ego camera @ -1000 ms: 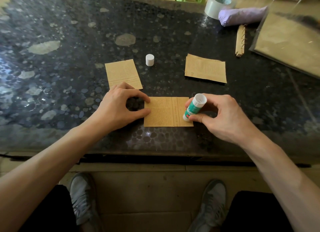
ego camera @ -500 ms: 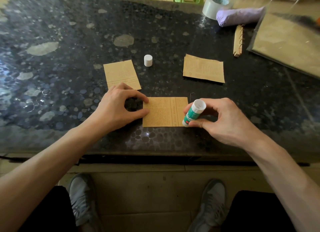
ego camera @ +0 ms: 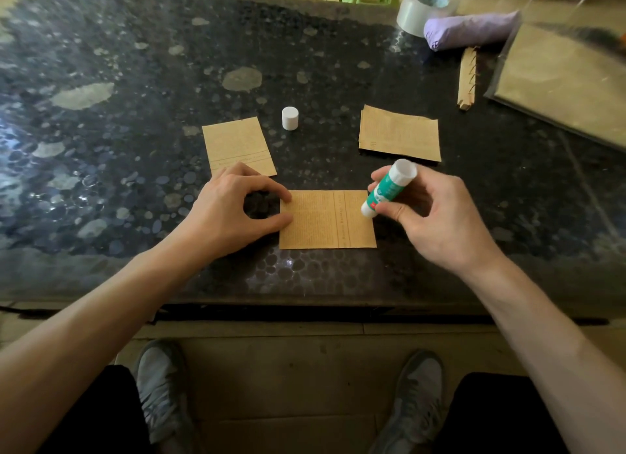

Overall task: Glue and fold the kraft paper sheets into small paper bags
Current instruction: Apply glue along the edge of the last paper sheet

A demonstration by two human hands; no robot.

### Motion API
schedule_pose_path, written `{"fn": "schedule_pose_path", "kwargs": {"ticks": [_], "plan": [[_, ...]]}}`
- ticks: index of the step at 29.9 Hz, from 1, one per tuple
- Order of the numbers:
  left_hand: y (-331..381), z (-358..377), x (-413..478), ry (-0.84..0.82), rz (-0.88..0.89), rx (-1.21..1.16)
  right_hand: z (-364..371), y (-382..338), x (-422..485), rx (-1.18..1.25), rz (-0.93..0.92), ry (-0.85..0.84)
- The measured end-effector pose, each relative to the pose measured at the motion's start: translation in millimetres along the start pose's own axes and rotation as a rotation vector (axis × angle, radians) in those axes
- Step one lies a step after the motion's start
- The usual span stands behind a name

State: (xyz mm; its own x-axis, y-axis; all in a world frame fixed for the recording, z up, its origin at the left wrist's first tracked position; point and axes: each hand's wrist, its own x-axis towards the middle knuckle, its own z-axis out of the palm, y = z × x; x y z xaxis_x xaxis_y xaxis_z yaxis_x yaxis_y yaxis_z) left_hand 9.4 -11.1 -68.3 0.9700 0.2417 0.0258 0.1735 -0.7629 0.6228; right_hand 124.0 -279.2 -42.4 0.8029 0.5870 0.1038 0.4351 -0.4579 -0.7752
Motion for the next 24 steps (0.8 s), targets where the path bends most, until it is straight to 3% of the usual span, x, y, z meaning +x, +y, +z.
{"fn": "schedule_pose_path", "kwargs": {"ticks": [10,24], "plan": [[-0.4,0.3,-0.3,0.006,0.006,0.001,6.2,-0.4,2.1,-0.213,-0.013,0.028],[-1.6,0.8,0.2,0.010,0.017,0.007,0.6,0.2,-1.5,-0.176,0.033,-0.063]]}}
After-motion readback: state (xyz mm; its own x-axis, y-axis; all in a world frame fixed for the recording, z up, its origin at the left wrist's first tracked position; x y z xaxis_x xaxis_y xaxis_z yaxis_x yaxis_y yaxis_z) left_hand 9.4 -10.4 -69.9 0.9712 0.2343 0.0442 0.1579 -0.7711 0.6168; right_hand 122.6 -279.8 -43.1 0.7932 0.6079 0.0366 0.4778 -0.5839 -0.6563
